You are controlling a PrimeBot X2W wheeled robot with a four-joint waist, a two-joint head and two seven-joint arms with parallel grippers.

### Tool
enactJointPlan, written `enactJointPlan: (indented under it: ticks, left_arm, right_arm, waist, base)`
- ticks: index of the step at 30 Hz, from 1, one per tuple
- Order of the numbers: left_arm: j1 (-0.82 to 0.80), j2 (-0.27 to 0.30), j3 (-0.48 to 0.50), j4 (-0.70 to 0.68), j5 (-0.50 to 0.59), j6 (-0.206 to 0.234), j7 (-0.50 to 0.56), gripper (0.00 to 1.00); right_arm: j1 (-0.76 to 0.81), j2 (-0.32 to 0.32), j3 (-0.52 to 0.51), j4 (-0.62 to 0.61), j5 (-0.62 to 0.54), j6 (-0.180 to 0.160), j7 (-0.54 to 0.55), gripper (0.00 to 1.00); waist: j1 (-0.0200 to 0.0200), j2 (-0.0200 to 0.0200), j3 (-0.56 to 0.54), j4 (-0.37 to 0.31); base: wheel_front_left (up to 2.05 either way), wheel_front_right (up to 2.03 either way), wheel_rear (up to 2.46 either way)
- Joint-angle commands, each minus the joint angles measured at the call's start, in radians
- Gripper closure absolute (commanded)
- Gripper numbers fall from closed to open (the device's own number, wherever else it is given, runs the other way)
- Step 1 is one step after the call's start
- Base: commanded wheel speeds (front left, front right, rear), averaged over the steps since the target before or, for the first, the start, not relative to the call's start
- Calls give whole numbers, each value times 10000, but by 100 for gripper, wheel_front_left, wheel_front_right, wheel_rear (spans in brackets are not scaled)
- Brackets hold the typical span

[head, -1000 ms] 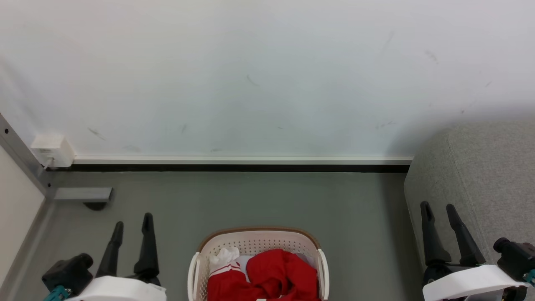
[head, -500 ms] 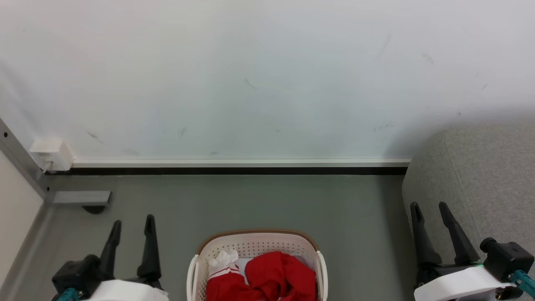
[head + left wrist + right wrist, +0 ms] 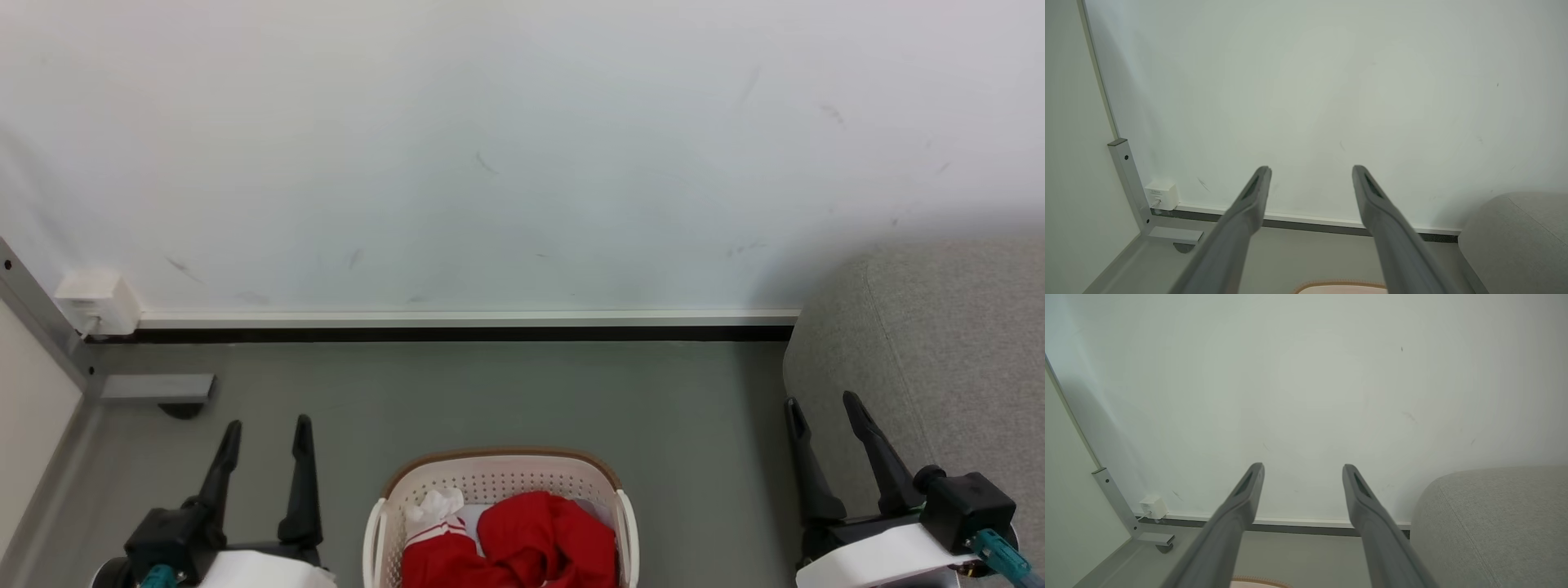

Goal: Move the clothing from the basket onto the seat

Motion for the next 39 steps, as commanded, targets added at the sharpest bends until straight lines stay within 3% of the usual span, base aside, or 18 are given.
enactJointPlan:
  ticks: [1,25,39]
  left_arm:
    - [89,121,-3,-89,239,56,-118,0]
    - [171,-47,103,-273,1928,45,-528,0]
    - [111,-194,324,-227,1877,-176,-517,0]
  right_arm:
    - [-194,-38,36,14,-224,-17,-95,0]
    - [-230,30,203,-215,-1602,-21,-527,0]
    - [-278,55,210,-153,-1367,-22,-519,0]
  waist:
    - [0,0,-3,-7]
    - [0,0,-32,-54]
    - [0,0,-17,-82]
  base:
    - [0,0,0]
    - [0,0,0]
    - [0,0,0]
